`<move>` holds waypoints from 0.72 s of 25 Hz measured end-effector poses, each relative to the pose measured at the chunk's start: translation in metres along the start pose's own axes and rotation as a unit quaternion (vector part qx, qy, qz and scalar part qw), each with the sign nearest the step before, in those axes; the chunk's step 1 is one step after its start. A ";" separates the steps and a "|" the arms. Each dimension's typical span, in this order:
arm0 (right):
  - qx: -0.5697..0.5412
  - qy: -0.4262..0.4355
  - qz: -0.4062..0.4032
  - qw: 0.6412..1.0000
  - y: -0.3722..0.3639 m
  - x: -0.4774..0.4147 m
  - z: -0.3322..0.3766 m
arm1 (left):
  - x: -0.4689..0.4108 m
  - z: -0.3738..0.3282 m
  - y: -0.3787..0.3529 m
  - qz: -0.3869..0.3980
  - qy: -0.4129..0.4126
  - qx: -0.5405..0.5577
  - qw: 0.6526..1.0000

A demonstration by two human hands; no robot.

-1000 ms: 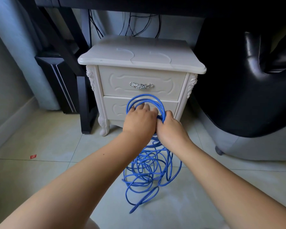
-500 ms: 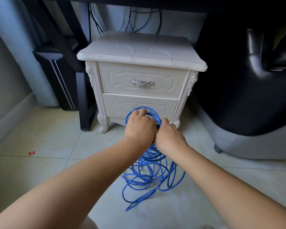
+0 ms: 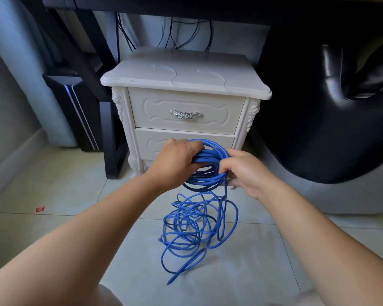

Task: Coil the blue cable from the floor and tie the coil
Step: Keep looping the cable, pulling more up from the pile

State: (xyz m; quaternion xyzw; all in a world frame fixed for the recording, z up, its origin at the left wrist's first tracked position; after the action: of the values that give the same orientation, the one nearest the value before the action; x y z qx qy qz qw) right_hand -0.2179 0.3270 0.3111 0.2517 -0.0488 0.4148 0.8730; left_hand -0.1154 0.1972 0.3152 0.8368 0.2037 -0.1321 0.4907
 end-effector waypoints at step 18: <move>-0.037 -0.128 0.033 0.990 0.010 -0.025 -0.045 | -0.003 0.011 0.049 -0.227 0.202 0.458 0.836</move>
State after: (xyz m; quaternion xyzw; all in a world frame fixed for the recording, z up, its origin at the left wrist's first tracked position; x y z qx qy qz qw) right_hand -0.2475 0.3365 0.2693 0.2681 -0.1841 0.4056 0.8542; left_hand -0.0956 0.1654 0.3489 0.9044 0.3986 -0.1459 -0.0440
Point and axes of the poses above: each hand's wrist, its own x-axis away from the middle knuckle, its own y-axis out of the back of the hand, z = x × y, the point moved 2 cm from there along -x, towards the middle knuckle, and after that the axes turned 14 degrees about x, right-handed, at the moved point
